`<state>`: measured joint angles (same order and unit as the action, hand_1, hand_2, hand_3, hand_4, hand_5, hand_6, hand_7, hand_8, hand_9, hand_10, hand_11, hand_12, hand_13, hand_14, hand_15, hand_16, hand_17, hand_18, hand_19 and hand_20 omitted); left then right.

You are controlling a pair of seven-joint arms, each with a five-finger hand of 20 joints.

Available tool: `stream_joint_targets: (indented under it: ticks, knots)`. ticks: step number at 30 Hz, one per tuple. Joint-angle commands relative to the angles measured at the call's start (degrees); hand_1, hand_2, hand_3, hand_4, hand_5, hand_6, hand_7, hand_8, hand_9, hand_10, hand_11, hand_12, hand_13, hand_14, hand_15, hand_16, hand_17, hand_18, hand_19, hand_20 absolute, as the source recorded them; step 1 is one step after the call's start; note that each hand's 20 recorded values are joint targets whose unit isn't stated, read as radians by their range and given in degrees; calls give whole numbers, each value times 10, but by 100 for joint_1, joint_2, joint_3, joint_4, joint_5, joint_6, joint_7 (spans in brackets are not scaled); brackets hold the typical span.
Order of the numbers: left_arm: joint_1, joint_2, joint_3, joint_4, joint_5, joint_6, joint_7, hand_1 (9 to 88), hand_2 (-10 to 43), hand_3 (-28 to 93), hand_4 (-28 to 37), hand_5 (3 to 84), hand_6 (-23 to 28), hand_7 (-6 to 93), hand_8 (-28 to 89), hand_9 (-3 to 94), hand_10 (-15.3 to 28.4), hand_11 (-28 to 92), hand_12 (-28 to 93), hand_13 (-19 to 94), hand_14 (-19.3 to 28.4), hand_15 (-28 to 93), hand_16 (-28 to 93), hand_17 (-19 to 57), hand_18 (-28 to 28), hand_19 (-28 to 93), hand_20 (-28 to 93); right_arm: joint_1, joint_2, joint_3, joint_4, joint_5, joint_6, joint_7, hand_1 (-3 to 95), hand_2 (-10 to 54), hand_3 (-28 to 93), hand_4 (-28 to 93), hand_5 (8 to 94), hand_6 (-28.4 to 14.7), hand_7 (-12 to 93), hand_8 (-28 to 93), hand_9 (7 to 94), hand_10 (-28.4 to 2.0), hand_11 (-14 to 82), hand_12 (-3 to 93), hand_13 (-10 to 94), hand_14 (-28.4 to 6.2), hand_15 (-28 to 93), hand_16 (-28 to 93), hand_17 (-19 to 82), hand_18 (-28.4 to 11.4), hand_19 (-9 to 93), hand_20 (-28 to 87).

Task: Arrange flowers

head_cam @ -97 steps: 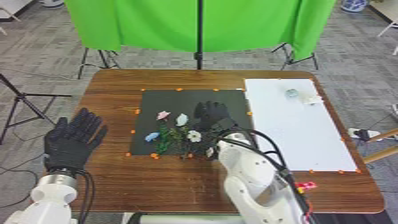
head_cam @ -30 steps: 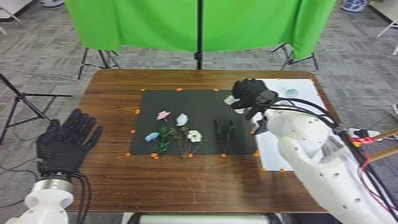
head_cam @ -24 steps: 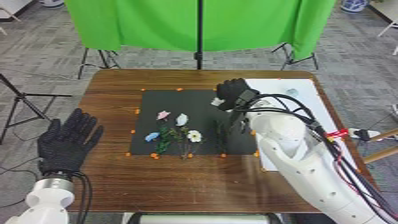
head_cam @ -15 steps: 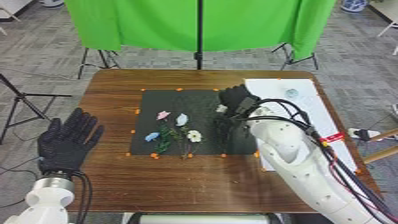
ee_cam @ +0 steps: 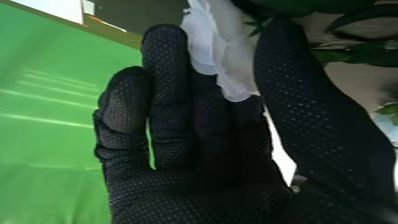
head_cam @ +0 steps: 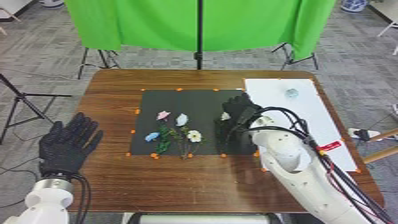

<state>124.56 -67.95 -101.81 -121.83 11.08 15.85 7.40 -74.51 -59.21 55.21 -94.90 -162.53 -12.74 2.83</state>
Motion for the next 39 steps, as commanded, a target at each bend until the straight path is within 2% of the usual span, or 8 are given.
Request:
stream_joint_targets:
  ticks: [1,8,18,27,28,30,34,39]
  knots:
    - [88,-17,-25,11,-248,69,32,279,149,777,-283,506,93,205,-105,431,161,289,129,312,170,487,-71,-60,167,411,167,-115,50,40,-122,-56,-67,-10,536,-95,705,-283,615,-15,239,-95,655,-141,208,185,614,-91,469,337,310,-219,812,391]
    - [94,-30,-10,10,-323,46,76,279,149,777,-283,504,91,208,-106,431,160,290,127,313,167,488,-72,-60,166,411,165,-134,62,144,-387,132,-258,27,461,-95,782,-283,553,-23,226,-155,603,-152,189,161,588,-122,521,244,298,-228,812,383]
    - [40,-49,96,42,-222,-35,1,283,141,777,-283,508,92,209,-106,482,162,329,141,360,180,556,-72,-56,165,412,166,-364,35,627,-1185,1139,-815,727,376,-95,776,-283,489,-51,172,-133,541,-177,164,156,536,-152,535,208,273,-249,806,383]
    - [28,-53,134,50,-256,-72,66,280,141,778,-283,507,90,210,-106,469,162,326,140,346,178,553,-79,-57,165,411,167,22,235,1061,-584,1438,614,1764,332,-95,773,-281,482,-58,157,-119,527,-189,156,158,519,-163,538,191,275,-250,805,381]
    - [38,-46,133,42,-259,-86,72,280,142,778,-283,507,90,210,-106,468,162,326,140,345,178,552,-79,-57,165,411,167,101,205,1179,-419,1401,551,1863,341,-95,783,-279,486,-58,158,-119,516,-190,153,157,502,-164,525,183,275,-247,787,368]
    - [35,-60,122,80,-189,-259,57,280,142,777,-283,506,90,210,-106,465,162,325,140,343,177,551,-78,-57,165,410,167,297,-6,1740,-257,1859,-814,1910,356,-95,798,-280,460,-61,156,-118,459,-193,137,153,440,-176,474,153,252,-241,730,322]
    - [31,-57,108,134,-15,-623,7,279,137,776,-283,497,90,199,-107,451,159,304,134,333,174,523,-81,-58,165,405,164,455,-77,2127,213,1728,-1135,1836,398,-95,807,-282,376,-57,153,-123,319,-180,97,122,267,-196,322,110,173,-234,617,245]
    - [-39,-26,168,152,29,-667,-12,279,133,773,-283,490,87,188,-101,442,158,287,133,328,169,503,-74,-59,165,397,160,732,-236,2237,888,1618,-1651,1837,425,-95,812,-282,345,-49,158,-127,269,-172,81,103,207,-192,251,109,132,-224,560,209]
